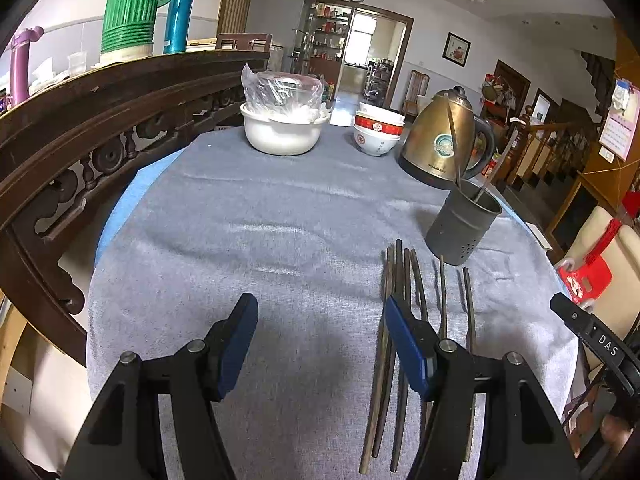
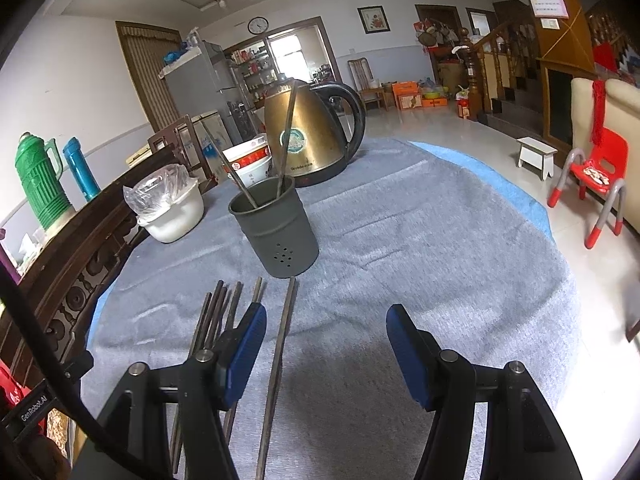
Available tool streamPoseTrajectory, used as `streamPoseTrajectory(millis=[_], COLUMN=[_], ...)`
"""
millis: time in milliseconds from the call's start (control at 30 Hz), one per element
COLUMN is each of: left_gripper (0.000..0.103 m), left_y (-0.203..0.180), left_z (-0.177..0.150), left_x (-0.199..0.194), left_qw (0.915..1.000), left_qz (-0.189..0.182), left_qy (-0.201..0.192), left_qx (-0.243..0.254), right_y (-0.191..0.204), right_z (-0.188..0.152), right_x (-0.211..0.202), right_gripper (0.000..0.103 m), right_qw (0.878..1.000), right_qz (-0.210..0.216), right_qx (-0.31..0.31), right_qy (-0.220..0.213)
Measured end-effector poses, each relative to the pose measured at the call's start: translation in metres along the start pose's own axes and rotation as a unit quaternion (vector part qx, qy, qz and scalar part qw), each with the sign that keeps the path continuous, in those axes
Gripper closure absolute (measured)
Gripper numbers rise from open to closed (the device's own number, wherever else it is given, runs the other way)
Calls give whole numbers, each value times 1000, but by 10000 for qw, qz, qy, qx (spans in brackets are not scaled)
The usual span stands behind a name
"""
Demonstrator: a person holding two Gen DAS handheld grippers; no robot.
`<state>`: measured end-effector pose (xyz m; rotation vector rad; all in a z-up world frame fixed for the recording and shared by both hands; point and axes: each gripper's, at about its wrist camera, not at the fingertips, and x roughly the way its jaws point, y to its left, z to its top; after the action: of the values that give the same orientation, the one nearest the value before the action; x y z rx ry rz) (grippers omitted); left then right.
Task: Organize utensils
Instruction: 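Move both open tools back over the remaining chopsticks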
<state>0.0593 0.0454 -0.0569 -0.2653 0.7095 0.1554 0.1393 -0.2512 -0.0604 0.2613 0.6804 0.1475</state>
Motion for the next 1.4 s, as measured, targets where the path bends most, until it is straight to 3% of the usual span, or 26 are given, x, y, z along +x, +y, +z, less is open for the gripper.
streamPoseTrajectory(millis=[1400], left_gripper=[36], left_y=[-2], left_z=[3], left_x=[-6], left_qw=[9999], left_qz=[-123], left_qy=[-79], left_qx=[-67], right_y=[2], right_z=[1], right_x=[4], right_gripper=[37], right_qw=[9998], right_qz=[93], right_qx=[46], right_qy=[176])
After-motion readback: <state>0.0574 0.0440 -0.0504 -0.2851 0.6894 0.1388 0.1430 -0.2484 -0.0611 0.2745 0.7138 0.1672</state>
